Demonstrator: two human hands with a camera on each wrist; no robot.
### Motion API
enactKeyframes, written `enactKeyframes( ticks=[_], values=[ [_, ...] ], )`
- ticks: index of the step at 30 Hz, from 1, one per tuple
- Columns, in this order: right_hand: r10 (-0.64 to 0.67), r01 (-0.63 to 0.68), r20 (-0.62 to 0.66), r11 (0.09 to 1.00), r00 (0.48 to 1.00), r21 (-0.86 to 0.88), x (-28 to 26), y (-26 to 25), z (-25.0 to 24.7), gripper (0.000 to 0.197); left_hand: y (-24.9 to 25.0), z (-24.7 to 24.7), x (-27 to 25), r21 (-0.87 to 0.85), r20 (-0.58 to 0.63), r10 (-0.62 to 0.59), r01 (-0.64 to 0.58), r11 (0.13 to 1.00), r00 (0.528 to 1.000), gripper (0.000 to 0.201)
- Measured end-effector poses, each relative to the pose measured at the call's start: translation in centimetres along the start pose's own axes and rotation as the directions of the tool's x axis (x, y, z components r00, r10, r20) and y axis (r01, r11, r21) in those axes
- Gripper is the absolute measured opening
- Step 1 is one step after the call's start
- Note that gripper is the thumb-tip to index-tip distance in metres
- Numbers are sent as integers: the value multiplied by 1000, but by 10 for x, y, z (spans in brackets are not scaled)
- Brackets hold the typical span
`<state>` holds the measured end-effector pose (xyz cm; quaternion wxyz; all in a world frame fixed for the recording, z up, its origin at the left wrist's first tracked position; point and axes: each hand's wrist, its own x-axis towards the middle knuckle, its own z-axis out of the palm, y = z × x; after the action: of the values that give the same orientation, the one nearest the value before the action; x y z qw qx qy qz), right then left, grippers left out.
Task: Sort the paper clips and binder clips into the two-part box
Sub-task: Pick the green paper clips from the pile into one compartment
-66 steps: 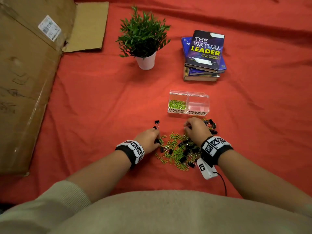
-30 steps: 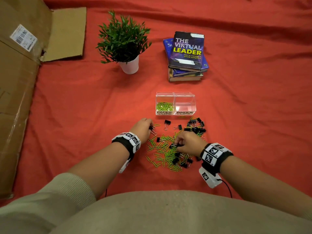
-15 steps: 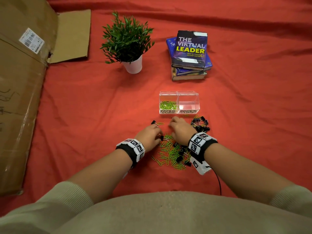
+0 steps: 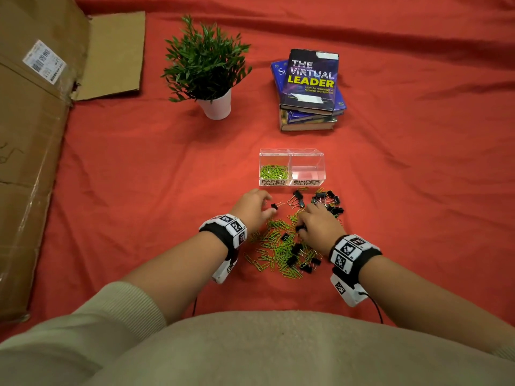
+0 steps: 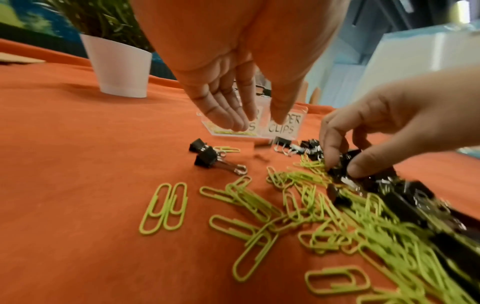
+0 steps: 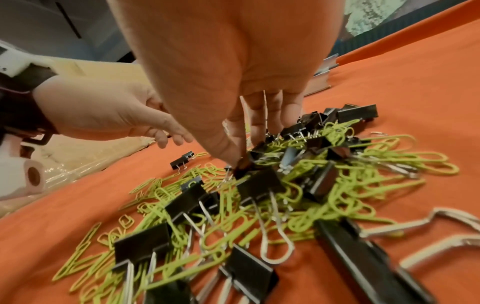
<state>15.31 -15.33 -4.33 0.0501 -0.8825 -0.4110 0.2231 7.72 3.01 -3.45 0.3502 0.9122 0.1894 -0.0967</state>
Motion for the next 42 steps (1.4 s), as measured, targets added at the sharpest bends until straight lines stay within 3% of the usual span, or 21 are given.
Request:
enactKeyframes(
  ticks=[3, 6, 10, 13, 17, 21, 26, 30, 33, 39, 42],
  values=[
    [-43, 46, -68, 997, 997, 53, 2, -4, -3, 19, -6, -4, -2, 63, -29, -61, 63, 996, 998, 21],
    [-152, 152, -10, 984, 988, 91, 5, -20, -1, 30, -22, -3, -16, 194, -53, -147, 155, 969, 988, 15],
    [-163, 159, 71, 985, 984, 67, 14, -37, 8, 61, -42, 3, -37, 277, -48, -275, 278, 920, 960, 41],
    [-163, 161, 89, 987, 983, 30, 19, -44, 14, 79, -45, 8, -44, 268, -24, -234, 231, 935, 972, 51],
    [-233, 237, 109, 971, 966, -28, 17, -50, 20, 69, -39, 19, -50, 230, 67, -126, 107, 967, 990, 57],
    [-247, 245, 131, 969, 960, 30, 12, -52, 22, 50, -34, 26, -51, 282, 131, -35, -3, 959, 991, 53],
    [-254, 238, 181, 966, 950, 103, 9, -53, 24, 28, -28, 25, -47, 328, 155, -2, -50, 943, 988, 43],
    [-233, 211, 222, 970, 947, 120, 14, -52, 13, 28, -27, 22, -45, 367, 179, 3, -69, 928, 984, 28],
    [-166, 115, 212, 965, 963, 235, 18, -47, 0, 25, -27, 22, -44, 375, 184, 7, -76, 924, 983, 28],
    [15, -179, 276, 793, 961, 582, 32, -34, -46, 13, -29, 21, -41, 296, 144, -34, -10, 955, 989, 28],
    [60, -208, 226, 664, 972, 718, 47, -32, -74, 13, -29, 22, -40, 254, 135, -63, 27, 967, 989, 29]
  ],
)
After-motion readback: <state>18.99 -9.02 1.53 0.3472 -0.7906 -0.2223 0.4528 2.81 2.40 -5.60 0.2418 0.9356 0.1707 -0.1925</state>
